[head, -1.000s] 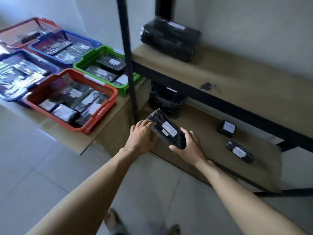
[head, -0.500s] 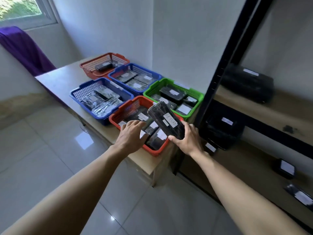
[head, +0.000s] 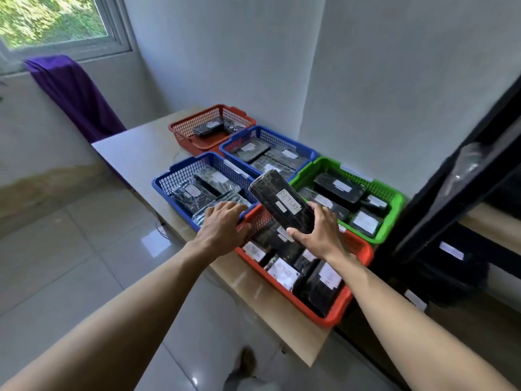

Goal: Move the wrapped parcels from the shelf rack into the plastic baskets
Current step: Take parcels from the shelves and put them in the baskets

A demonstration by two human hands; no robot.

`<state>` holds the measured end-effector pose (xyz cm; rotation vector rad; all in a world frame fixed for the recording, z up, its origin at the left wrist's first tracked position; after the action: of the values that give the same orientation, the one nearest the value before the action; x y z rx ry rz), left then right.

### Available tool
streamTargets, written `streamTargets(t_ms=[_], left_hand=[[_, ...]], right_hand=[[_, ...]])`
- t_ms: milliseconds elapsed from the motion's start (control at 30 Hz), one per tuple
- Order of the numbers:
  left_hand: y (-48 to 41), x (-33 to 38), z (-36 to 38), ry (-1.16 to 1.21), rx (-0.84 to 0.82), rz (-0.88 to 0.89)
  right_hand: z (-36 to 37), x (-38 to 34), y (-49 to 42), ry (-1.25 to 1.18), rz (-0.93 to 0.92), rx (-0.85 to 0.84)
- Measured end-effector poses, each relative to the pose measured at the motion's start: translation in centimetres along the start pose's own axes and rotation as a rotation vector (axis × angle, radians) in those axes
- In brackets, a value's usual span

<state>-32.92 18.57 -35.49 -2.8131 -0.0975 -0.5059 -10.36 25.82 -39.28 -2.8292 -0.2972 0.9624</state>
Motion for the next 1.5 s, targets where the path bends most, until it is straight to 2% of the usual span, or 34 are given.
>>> streamTargets(t_ms=[200, 533, 767, 1000, 1167, 1333, 1500], left_hand=[[-8.5, -7.0, -0.5, -0.042, -0.061, 0.008], [-18.6, -19.2, -3.0, 0.016, -0.017, -0.023], [-25.2, -28.8, -4.9, 0.037, -0.052, 0.054], [-30.9, -35.2, -5.7, 0.099, -0.108, 0.169], [-35.1, -38.0, -4.5, 0.139, -0.134, 0.209], [-39.5, -40.3, -2.8, 0.141, -0.149, 0.156], [-44.0, -42.1, -1.6, 0.106, -0.191, 0.173]], right_hand=[[3.8, -4.1, -8.9, 0.027, 0.036, -0.002], [11.9, -13.0, -19.2, 0.069, 0.046, -0.057], [17.7, -19.6, -23.9, 0.119, 0.175, -0.013], [21.8, -24.9, -27.5, 0.185, 0.290, 0.053], [24.1, -26.8, -30.8, 0.228, 0.346, 0.049], [26.2, -26.8, -35.0, 0.213, 0.374, 0.037], [27.7, -25.8, -39.3, 0.192, 0.488, 0.066]])
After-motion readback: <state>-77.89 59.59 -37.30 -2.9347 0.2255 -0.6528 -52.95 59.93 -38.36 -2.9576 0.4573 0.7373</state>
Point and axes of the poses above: each hand's wrist, its own y-axis away from the middle knuckle, its own z-axis out of the palm, x = y × z, the point moved 4 cm from there along -y, towards the middle knuckle, and after that the axes turned 10 degrees about x, right-handed, at the moved point
